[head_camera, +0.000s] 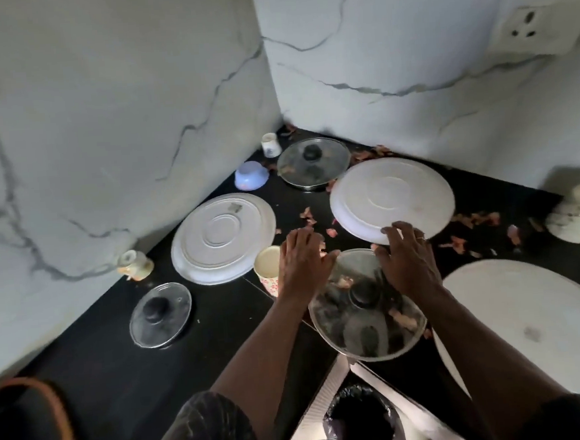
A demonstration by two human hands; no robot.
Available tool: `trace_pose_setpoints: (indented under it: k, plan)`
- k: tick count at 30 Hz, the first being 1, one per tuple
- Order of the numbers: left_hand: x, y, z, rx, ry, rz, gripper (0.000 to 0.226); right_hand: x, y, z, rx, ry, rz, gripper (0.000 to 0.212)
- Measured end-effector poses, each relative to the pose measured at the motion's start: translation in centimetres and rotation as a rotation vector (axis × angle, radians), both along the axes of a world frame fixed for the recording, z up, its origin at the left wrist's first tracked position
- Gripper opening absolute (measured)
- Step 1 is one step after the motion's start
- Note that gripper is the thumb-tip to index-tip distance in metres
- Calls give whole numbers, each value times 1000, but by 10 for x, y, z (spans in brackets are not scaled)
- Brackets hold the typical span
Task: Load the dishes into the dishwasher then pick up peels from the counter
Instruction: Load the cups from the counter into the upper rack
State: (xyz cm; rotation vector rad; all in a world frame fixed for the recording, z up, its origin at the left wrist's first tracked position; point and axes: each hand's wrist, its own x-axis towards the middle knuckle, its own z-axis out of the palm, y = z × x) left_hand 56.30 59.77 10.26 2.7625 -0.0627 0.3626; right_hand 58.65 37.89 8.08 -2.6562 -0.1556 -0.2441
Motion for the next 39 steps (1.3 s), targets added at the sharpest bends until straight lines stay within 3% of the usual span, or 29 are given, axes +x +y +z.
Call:
trace_pose_setpoints:
  k: [10, 20, 29, 35, 39]
  plan:
    - [37, 89, 7, -22, -54, 188, 36, 70, 88, 13, -10, 29, 149, 43]
    - [49, 207, -19, -13, 44, 421, 37, 142, 156, 1, -80, 23, 314, 39]
    - [35, 314, -30, 33, 125, 820, 46, 234, 228, -8, -107, 34, 399, 43]
    - [34, 343, -37, 78, 126, 874, 50, 294, 263, -12, -83, -37, 397, 35]
    - [36, 345, -41, 110, 141, 936, 53, 325, 282, -17, -45, -97, 419, 53]
